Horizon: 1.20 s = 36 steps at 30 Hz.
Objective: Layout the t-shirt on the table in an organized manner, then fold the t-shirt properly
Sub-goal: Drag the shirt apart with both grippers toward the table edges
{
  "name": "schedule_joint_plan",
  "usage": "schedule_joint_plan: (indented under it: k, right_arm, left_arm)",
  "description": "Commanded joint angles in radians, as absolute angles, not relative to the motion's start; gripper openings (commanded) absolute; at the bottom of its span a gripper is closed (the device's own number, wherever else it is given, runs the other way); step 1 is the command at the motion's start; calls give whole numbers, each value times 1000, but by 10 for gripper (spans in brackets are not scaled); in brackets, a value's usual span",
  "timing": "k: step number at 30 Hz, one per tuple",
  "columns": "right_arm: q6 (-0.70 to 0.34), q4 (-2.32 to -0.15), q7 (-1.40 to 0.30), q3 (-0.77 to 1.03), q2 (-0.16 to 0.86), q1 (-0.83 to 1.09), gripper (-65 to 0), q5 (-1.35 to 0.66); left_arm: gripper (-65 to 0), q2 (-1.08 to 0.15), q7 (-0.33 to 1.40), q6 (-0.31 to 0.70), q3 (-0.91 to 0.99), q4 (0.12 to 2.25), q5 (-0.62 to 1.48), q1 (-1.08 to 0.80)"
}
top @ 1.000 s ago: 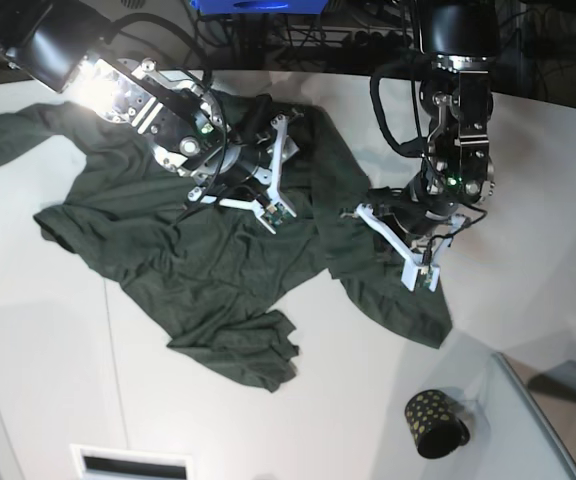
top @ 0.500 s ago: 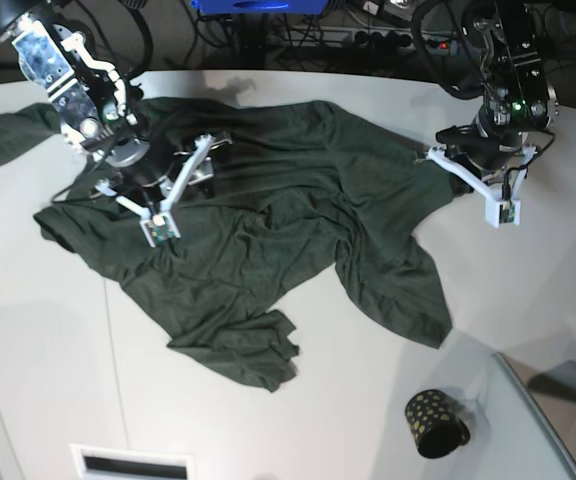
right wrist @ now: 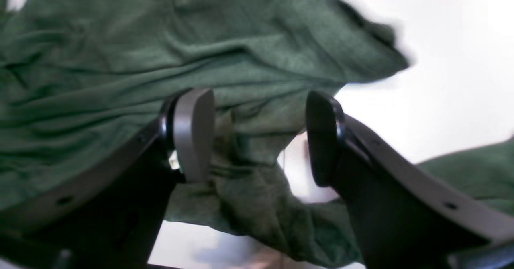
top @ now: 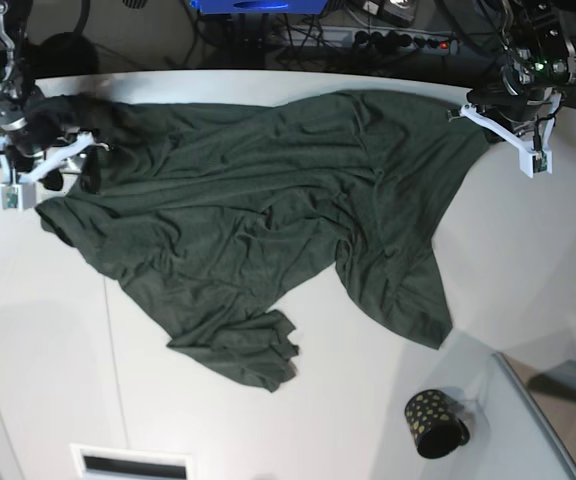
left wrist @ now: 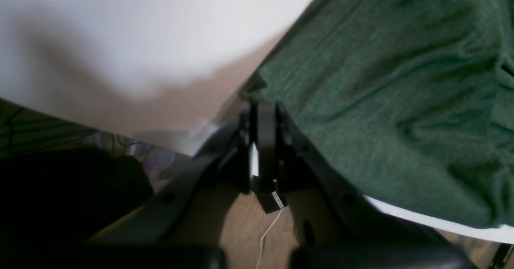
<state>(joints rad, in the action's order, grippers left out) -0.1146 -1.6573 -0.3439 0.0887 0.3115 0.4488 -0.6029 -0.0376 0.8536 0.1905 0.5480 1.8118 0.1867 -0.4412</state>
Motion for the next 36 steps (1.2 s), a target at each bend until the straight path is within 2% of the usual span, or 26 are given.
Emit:
schedule_joint_plan:
  k: [1,6,11,12,16,17,22,28,31,36]
  right_arm:
    - [-145,-1643,-325,114,328,429,-308,-630]
    - [-272,-1560,-441,209,329,409,-306,-647]
    - [-341,-1555,-452,229,326,395,-302,-539]
    - [-354,-1554,-453,229,323,375,-285,-533]
    - [-427,-1426,-481,242,289,280,-120,-533]
    - [-453,-1388,-487,242,288,262,-111,-535]
    - [-559,-1214,-493,292,242,180,-161,-530]
    - [-573,-1175,-503,292,228,200,-164,-532]
    - [-573,-1219,-504,291,220,229,-168,-529]
    - [-567,-1432,-472,466,225,308,-164,-526]
  left_arm:
    - [-650,-45,839,193,547,1827,183,-446]
    - [-650,-44,839,193,544,1827,180,-446]
    - [-650,-38,839,193,545,1781,176,-446]
    - [-650,-39,839,193,545,1764,176,-446]
    - [-650,-38,837,193,544,1738,185,-444]
    - [-650,-38,837,193,545,1736,185,-446]
    - [-650,-38,837,193,552,1736,185,-446]
    - [-650,-38,837,193,552,1736,185,-446]
    - [-650,-38,837,193,552,1736,185,-446]
    - [-650,-38,837,193,552,1736,185,-446]
